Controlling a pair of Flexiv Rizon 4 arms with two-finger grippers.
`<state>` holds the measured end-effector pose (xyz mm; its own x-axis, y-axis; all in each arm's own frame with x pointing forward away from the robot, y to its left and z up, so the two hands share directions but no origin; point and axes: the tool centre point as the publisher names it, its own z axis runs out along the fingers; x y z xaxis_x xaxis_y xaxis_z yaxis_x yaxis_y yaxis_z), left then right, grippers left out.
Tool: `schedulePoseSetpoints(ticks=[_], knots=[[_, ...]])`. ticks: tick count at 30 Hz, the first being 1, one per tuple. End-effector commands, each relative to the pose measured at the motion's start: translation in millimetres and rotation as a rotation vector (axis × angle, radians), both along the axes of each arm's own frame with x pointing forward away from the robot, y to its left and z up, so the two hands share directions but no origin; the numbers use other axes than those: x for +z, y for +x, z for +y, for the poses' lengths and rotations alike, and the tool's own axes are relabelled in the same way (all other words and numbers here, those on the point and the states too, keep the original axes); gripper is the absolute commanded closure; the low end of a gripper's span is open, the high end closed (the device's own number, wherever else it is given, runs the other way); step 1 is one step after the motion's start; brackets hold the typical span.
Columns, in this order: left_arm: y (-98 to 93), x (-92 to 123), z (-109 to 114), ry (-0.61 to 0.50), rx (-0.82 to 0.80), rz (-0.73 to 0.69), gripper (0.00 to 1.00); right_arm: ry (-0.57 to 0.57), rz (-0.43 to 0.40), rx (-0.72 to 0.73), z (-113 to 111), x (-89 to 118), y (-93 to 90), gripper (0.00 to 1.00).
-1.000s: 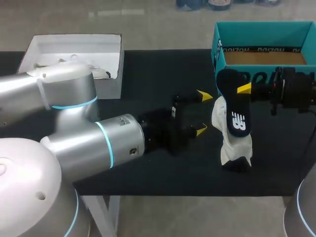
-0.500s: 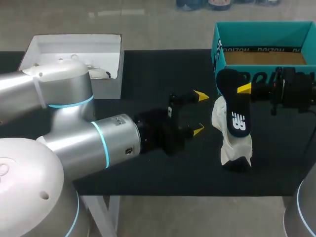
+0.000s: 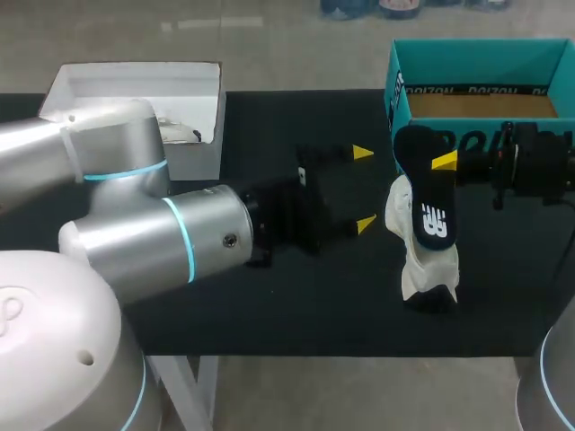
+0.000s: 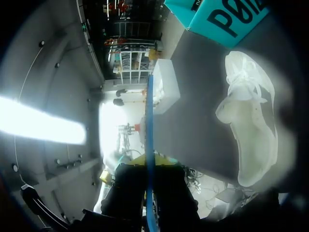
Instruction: Take the shoe out of the shoebox, open the shoe tongue, remove and reinsert the insole, then place the shoe into the shoebox
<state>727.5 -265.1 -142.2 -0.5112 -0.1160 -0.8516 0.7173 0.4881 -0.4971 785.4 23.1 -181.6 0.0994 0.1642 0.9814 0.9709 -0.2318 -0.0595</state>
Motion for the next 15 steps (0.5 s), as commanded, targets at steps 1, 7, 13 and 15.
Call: schedulePoseSetpoints(ticks=[1,7,13,15], knots=[[18.7,3,4,-0.132,-0.019,0.253,0.0,-0.002,0.0,-0.004,1,0,-0.6,1.0],[22.4,8,10,-0.236,-0.012,0.351,0.0,-0.002,0.0,-0.004,1,0,-0.6,1.0],[24.3,12,22,-0.358,-0.02,0.453,0.0,-0.002,0.0,-0.004,1,0,-0.6,1.0],[24.4,10,24,-0.362,-0.033,0.473,0.0,-0.002,0.0,-0.004,1,0,-0.6,1.0]])
